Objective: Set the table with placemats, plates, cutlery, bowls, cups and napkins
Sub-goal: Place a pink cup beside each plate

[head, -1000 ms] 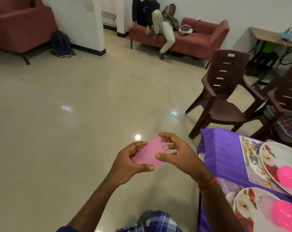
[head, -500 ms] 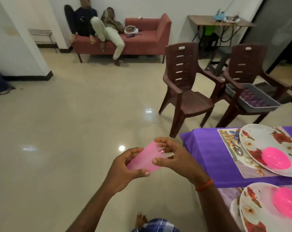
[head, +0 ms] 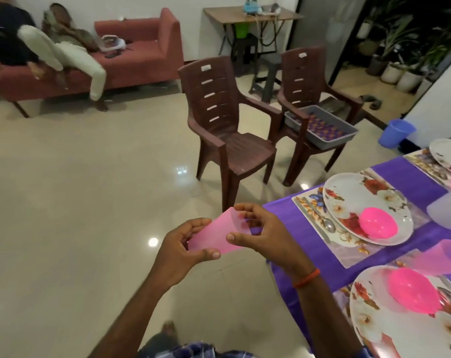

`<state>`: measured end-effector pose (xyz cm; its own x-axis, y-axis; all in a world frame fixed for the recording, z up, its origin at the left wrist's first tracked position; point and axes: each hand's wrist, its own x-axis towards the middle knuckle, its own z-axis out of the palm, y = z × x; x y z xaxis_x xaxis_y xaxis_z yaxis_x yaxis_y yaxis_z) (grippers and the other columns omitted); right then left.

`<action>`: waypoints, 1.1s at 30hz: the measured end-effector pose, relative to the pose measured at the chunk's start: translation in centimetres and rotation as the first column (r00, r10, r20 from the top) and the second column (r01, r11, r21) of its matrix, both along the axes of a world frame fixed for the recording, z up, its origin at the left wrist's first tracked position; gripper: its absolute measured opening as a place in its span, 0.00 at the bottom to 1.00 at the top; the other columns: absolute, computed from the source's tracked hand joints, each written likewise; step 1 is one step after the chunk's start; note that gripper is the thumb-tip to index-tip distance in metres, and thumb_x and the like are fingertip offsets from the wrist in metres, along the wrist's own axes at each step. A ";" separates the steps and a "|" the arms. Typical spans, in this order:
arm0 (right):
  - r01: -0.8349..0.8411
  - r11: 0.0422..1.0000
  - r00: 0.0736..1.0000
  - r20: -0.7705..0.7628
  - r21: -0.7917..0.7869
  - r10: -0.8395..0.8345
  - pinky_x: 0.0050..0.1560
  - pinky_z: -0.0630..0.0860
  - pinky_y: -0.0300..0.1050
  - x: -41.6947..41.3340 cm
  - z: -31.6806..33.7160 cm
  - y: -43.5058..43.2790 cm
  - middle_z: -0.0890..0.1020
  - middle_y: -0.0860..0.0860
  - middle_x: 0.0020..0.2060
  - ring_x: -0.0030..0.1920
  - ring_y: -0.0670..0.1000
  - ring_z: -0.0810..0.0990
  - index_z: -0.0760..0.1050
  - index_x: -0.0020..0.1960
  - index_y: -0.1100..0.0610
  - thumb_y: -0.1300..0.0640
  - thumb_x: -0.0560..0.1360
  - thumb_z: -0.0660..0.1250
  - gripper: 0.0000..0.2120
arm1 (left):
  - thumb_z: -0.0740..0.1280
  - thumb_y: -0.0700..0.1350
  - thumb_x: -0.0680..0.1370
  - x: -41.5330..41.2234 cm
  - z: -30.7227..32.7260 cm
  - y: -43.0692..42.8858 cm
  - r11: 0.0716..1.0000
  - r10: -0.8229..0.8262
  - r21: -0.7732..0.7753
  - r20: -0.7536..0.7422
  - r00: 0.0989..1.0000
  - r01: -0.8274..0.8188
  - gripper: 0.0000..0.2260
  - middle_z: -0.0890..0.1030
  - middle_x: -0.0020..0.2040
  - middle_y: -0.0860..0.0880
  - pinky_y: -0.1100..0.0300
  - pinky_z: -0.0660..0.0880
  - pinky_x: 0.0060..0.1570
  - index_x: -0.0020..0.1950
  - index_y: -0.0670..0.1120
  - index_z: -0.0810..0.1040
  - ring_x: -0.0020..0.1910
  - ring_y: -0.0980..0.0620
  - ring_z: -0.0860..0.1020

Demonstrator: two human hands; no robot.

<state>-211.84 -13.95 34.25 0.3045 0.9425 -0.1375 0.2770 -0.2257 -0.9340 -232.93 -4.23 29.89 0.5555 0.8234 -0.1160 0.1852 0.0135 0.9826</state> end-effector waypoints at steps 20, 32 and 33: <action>0.588 0.809 0.796 0.193 -0.021 -0.574 0.53 0.78 0.41 8.1 0.3 9.2 0.77 0.44 0.59 0.58 0.46 0.77 0.73 0.69 0.43 0.44 0.62 0.83 0.38 | 0.79 0.43 0.70 15.4 0.1 21.1 0.888 -0.459 0.048 0.007 0.889 0.458 0.19 0.87 0.52 0.53 0.63 0.82 0.50 0.61 0.46 0.84 0.53 0.52 0.85; 0.889 0.433 0.423 0.629 -0.149 -0.652 0.59 0.72 0.51 13.5 -2.3 -1.0 0.80 0.56 0.60 0.60 0.59 0.77 0.75 0.68 0.53 0.47 0.60 0.85 0.39 | 0.75 0.39 0.75 21.7 -0.8 23.0 0.787 -0.611 -0.081 0.040 0.791 0.612 0.14 0.87 0.54 0.52 0.66 0.80 0.49 0.60 0.48 0.83 0.55 0.54 0.85; 0.910 0.389 0.384 0.646 -0.144 -0.660 0.59 0.72 0.52 13.9 -2.5 -1.7 0.80 0.57 0.59 0.59 0.60 0.77 0.75 0.68 0.54 0.47 0.61 0.84 0.39 | 0.75 0.39 0.75 22.5 -0.8 23.2 0.773 -0.628 -0.085 0.042 0.777 0.629 0.14 0.87 0.54 0.51 0.65 0.80 0.50 0.60 0.48 0.83 0.55 0.54 0.85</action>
<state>-197.90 -15.68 31.73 0.9962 0.0771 -0.0417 0.0469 -0.8709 -0.4892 -210.43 18.92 29.07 0.9470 0.2770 -0.1626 0.1734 -0.0150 0.9847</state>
